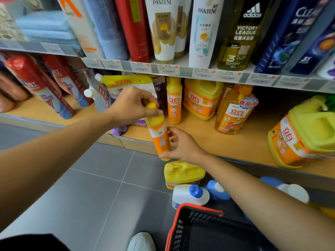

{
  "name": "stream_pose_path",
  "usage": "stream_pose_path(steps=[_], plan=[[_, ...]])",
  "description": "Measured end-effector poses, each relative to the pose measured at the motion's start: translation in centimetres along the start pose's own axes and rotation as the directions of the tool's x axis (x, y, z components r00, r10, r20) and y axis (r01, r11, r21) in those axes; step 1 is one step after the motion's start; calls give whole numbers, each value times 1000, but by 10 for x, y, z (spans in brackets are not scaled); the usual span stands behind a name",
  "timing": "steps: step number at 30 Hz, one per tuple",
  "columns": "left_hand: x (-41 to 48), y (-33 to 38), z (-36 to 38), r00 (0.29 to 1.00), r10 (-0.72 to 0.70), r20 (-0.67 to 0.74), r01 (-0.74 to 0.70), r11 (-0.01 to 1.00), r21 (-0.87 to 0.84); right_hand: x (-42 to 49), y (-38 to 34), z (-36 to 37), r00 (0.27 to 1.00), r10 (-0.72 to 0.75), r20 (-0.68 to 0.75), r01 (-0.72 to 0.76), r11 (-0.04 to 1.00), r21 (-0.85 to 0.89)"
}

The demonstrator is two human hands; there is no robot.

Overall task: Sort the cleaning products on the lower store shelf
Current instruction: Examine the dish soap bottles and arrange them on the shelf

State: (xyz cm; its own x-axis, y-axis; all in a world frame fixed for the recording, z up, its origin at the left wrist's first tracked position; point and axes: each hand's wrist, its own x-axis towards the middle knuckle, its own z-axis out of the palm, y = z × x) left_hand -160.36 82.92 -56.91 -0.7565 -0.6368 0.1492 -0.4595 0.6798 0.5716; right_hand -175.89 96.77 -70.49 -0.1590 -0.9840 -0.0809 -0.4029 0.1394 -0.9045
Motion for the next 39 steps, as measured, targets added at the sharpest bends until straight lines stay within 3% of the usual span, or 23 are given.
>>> stream_pose_path(steps=[4, 7, 10, 12, 14, 17, 24, 27, 30, 33, 35, 37, 39], plan=[[4, 8, 6, 993, -48, -110, 32, 990, -141, 12, -6, -4, 986, -18, -167, 4, 997, -81], [6, 12, 17, 985, -95, -147, 52, 961, -272, 23, -6, -12, 986, 0, -164, 4, 1000, 28], [12, 4, 25, 993, -118, 18, 116, 913, -392, 31, -2, -21, 992, 69, -102, -50, 983, 174], [12, -5, 35, 978, -105, 179, 170, 901, -399, 36, 2, -28, 994, 99, -54, -86, 975, 204], [14, -13, 46, 966, -78, 246, 173, 903, -394, 41, 6, -32, 994, 108, -18, -102, 973, 206], [23, -19, 57, 975, -106, 193, 177, 899, -400, 46, 11, -33, 992, 115, -60, -101, 974, 203], [34, -20, 86, 970, -228, -79, 205, 950, -234, 50, 18, -19, 940, 177, -290, -127, 975, 183], [35, -20, 94, 961, -230, -156, 207, 967, -152, 52, 20, -22, 937, 192, -292, -131, 968, 215], [32, -21, 98, 968, -204, -145, 180, 970, -164, 42, 22, -30, 955, 201, -219, -145, 958, 248], [29, -25, 96, 977, -195, -90, 179, 972, -153, 13, 31, -38, 972, 209, -105, -198, 974, 113], [29, -27, 97, 974, -210, -90, 193, 967, -164, -14, 41, -44, 975, 197, 107, -188, 978, -88], [29, -28, 99, 964, -232, -126, 209, 963, -170, -37, 46, -43, 931, 204, 302, -70, 913, -401], [29, -28, 101, 950, -258, -176, 228, 958, -174, -47, 49, -37, 927, 195, 321, 25, 820, -572]])
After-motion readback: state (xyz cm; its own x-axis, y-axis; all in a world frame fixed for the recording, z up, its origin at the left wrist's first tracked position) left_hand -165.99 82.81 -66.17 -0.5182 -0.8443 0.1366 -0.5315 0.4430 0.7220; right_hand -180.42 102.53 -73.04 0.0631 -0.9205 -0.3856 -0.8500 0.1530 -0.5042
